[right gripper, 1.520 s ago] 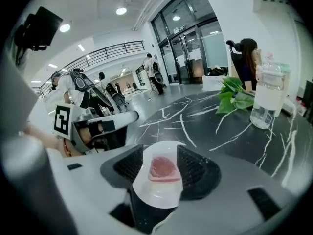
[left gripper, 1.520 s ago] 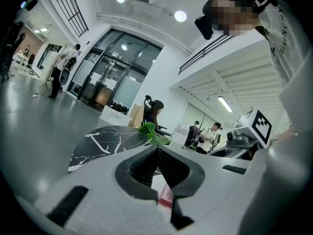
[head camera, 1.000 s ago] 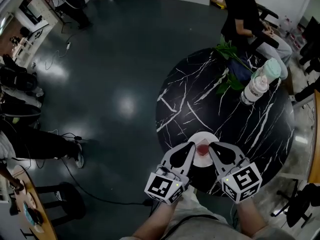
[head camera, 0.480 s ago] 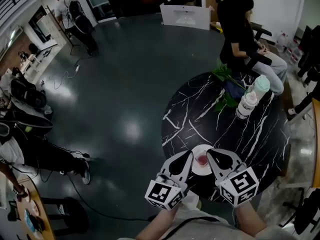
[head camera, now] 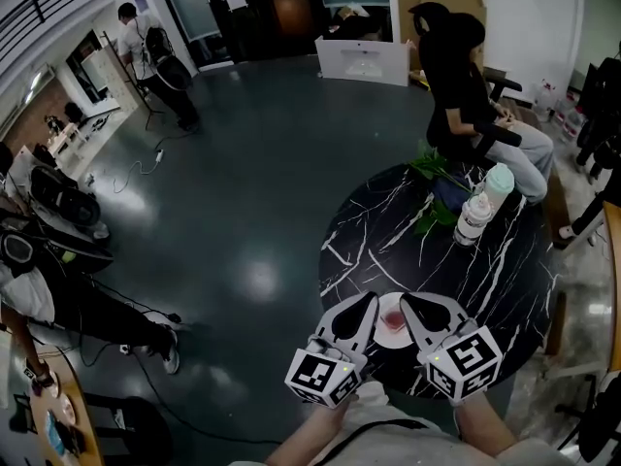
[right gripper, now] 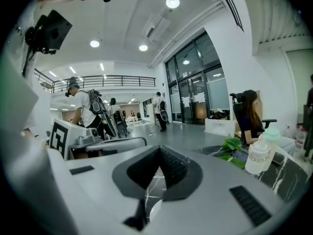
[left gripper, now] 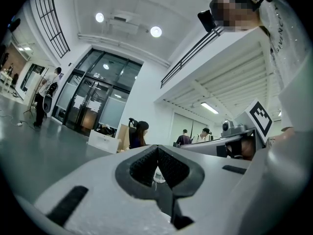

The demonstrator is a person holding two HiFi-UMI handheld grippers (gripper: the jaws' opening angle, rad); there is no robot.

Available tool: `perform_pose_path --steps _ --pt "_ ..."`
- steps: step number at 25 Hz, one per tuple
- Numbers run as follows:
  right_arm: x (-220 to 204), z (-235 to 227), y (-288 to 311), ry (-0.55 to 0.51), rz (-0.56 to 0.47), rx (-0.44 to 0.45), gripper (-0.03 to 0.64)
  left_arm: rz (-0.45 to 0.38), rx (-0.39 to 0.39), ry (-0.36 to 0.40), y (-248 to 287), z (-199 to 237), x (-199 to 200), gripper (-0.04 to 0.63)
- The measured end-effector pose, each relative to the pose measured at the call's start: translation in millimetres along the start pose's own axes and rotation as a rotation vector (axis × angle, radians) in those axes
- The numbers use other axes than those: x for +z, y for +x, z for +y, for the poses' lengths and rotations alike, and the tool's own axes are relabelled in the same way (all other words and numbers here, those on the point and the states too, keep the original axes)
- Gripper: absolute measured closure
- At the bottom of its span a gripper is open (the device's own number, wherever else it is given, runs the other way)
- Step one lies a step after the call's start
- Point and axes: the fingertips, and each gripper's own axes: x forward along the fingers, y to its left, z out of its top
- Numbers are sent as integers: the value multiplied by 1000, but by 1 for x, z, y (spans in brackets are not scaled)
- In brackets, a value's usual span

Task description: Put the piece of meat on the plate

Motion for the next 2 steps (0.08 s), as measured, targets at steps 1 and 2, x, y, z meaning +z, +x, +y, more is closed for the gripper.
perform_pose_path --steps 1,2 --pt "1 1 -2 0 -2 0 603 -1 0 1 -1 -1 1 586" --pt "2 3 -3 1 -5 0 603 -2 -1 1 -2 -3 2 586"
